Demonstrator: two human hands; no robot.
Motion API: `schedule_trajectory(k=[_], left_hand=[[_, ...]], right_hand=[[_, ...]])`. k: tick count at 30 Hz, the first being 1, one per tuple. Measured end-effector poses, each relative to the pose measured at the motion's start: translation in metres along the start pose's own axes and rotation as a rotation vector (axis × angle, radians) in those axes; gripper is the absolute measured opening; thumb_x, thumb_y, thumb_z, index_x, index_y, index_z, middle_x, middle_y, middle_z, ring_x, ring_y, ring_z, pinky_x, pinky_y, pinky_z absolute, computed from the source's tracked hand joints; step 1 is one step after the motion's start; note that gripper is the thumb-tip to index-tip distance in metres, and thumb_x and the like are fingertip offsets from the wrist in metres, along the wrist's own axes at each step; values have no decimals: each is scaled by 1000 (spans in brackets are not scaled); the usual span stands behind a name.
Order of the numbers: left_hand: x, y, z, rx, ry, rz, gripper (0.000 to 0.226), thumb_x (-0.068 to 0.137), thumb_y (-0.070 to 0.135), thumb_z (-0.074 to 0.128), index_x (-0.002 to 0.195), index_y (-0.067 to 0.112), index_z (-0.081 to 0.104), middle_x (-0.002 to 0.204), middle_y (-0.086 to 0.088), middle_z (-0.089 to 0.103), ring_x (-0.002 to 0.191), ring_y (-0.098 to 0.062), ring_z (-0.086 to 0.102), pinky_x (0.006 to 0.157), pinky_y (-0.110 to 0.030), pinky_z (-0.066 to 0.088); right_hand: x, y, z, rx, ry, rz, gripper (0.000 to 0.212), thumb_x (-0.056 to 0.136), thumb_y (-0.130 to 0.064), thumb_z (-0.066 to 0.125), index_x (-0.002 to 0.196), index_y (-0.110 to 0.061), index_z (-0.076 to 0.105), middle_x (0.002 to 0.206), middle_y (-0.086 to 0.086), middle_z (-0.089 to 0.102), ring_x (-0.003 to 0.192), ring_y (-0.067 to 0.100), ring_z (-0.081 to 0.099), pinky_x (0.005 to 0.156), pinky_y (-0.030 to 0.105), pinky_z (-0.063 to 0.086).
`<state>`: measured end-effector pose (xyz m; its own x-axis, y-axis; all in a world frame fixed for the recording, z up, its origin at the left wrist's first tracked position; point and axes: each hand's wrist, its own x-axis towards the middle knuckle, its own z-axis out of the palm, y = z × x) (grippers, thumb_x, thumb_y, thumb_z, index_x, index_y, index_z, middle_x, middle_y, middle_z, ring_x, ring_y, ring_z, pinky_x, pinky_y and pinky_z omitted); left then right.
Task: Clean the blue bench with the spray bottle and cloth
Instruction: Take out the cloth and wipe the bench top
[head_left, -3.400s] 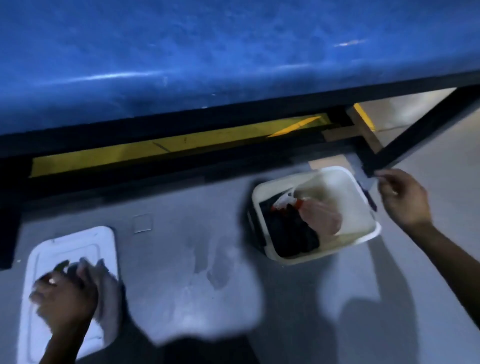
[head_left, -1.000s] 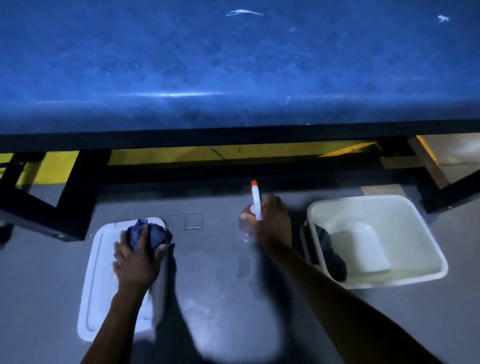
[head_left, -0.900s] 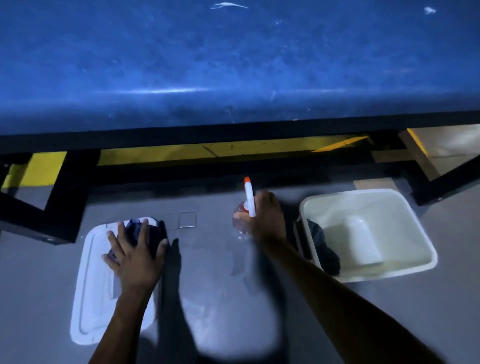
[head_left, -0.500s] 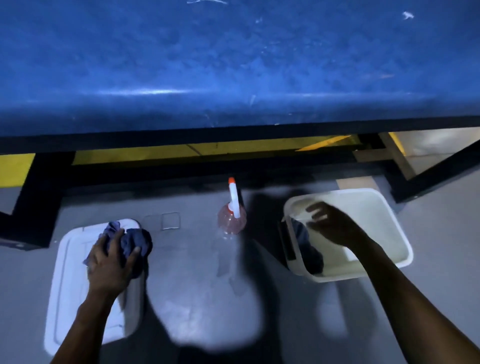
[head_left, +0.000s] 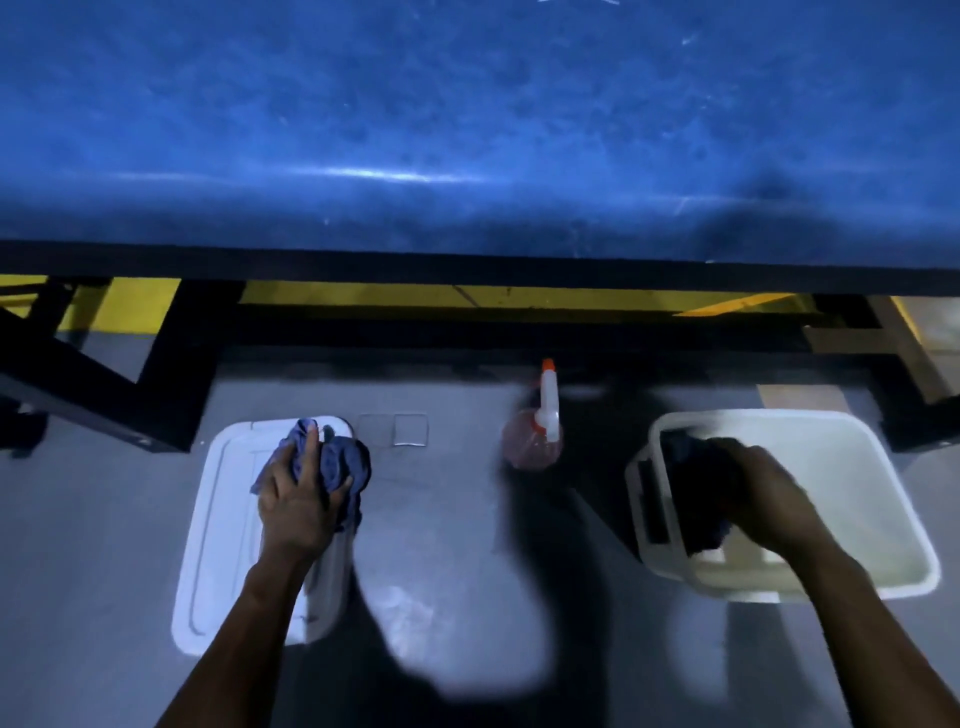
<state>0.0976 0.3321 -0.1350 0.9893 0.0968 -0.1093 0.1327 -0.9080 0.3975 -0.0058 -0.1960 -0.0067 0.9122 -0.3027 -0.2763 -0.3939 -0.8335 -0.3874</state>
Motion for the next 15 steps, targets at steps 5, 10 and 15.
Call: schedule_trajectory(k=[5, 10, 15], left_hand=[[-2, 3, -3, -30, -37, -55, 78, 85, 37, 78, 155, 30, 42, 152, -35, 41, 144, -49, 40, 106, -59, 42], [-1, 1, -4, -23, -43, -92, 77, 82, 48, 69, 150, 40, 35, 151, -29, 43, 142, -46, 44, 103, -59, 48], [-6, 22, -31, -11, -128, -106, 77, 87, 36, 78, 154, 38, 42, 162, -17, 30, 143, -46, 31, 111, -55, 37]], right_hand=[[-47, -50, -62, 230, 147, -58, 42, 86, -31, 78, 122, -37, 58, 114, -2, 66, 99, 20, 65, 78, 40, 53], [-81, -152, -61, 670, -40, -179, 53, 73, -22, 84, 121, -32, 62, 107, -6, 73, 95, 11, 70, 74, 34, 60], [-56, -207, 22, 500, -211, -369, 52, 81, -50, 78, 125, -31, 57, 121, -12, 67, 112, 6, 64, 94, 25, 49]])
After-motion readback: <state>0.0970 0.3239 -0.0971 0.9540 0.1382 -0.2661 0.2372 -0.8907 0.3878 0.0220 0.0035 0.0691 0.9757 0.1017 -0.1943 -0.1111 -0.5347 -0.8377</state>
